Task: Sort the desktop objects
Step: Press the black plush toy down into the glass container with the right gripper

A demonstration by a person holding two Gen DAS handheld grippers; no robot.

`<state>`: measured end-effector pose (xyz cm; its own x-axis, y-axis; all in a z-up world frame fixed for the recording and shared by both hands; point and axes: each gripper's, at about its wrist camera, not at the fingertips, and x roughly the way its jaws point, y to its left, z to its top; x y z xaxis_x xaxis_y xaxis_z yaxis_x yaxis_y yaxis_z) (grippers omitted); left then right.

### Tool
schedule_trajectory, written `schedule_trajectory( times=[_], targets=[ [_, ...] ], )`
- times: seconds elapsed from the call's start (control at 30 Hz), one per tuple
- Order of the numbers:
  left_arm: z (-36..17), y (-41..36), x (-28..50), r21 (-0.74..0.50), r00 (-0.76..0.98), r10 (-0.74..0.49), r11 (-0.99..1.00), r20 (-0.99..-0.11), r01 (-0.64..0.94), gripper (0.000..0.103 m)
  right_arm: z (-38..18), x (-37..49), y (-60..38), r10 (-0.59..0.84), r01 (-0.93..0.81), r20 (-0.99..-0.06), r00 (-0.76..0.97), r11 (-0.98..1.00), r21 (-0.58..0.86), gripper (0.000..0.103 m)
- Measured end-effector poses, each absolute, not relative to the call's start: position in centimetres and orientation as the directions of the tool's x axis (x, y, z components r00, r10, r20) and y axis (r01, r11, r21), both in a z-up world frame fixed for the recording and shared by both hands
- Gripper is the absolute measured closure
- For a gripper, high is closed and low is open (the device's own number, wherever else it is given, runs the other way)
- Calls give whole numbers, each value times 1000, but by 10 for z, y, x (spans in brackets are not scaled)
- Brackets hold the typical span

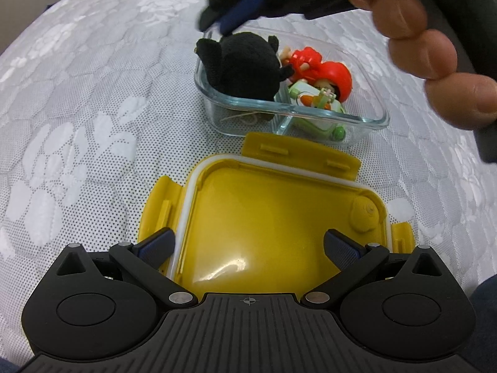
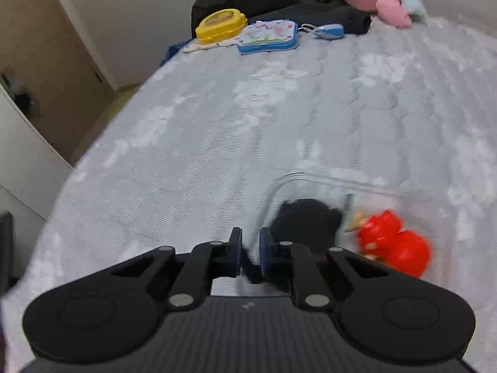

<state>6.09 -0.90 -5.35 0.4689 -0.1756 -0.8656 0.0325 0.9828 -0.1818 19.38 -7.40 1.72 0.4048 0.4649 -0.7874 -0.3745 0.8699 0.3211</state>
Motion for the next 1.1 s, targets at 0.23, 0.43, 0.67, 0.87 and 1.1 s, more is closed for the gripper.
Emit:
schedule_trajectory(
  times=[0.23, 0.43, 0.67, 0.87, 1.1],
  targets=[
    [-52, -9, 62, -181, 468, -175, 983, -866, 34, 0, 6, 198, -71, 415, -332, -824, 385, 896, 296, 91],
    [-52, -9, 62, -177, 467, -173, 984, -867, 36, 0, -1, 207, -90, 436, -230, -824, 362, 898, 375, 94],
    [-52, -7, 62, -183, 467, -177, 983, -866, 33, 0, -11, 204, -94, 422, -193, -859, 289, 905, 379, 95],
    [-52, -7, 61, -184, 469, -178, 982, -865, 34, 0, -36, 200, -103, 372, -143, -891, 259, 927, 346, 94],
    [-52, -10, 63, -177, 467, -172, 984, -867, 34, 0, 14, 200, -121, 441, -187, -816, 373, 898, 399, 85]
  ],
)
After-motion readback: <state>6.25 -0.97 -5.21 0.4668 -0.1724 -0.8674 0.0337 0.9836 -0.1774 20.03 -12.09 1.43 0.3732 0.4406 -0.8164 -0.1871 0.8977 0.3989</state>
